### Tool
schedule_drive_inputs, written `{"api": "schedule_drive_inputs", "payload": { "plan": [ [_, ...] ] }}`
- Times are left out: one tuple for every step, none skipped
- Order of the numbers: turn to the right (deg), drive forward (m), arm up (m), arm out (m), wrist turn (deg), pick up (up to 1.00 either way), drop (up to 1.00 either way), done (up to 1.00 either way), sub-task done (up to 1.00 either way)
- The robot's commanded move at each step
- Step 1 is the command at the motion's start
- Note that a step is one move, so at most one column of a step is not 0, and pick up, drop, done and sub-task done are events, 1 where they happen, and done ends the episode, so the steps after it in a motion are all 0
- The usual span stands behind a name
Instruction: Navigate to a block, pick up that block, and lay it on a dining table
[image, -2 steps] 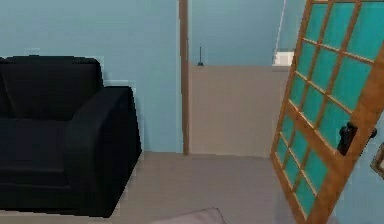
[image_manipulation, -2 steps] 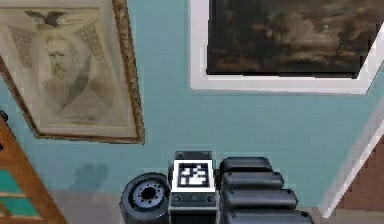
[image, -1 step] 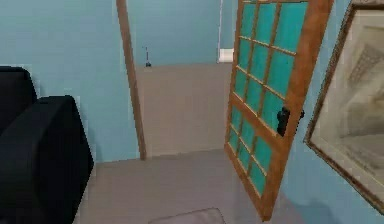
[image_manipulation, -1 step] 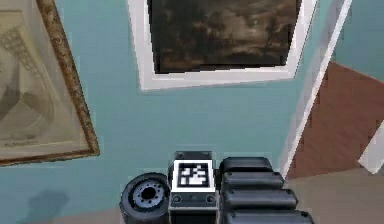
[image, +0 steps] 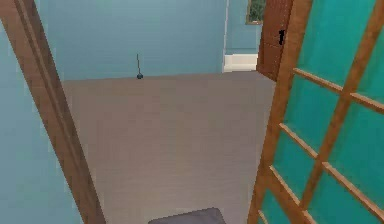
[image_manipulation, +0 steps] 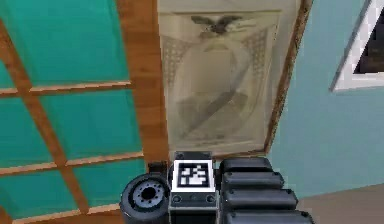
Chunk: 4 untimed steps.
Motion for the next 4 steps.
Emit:
{"api": "schedule_drive_inputs", "payload": {
  "plan": [
    [0.0, 1.00, 0.00, 0.00, 0.0, 0.00, 0.00, 0.00, 0.00],
    [30.0, 0.00, 0.00, 0.00, 0.0, 0.00, 0.00, 0.00, 0.00],
    [0.0, 0.05, 0.00, 0.00, 0.0, 0.00, 0.00, 0.00, 0.00],
    [-12.0, 0.00, 0.00, 0.00, 0.0, 0.00, 0.00, 0.00, 0.00]
  ]
}}
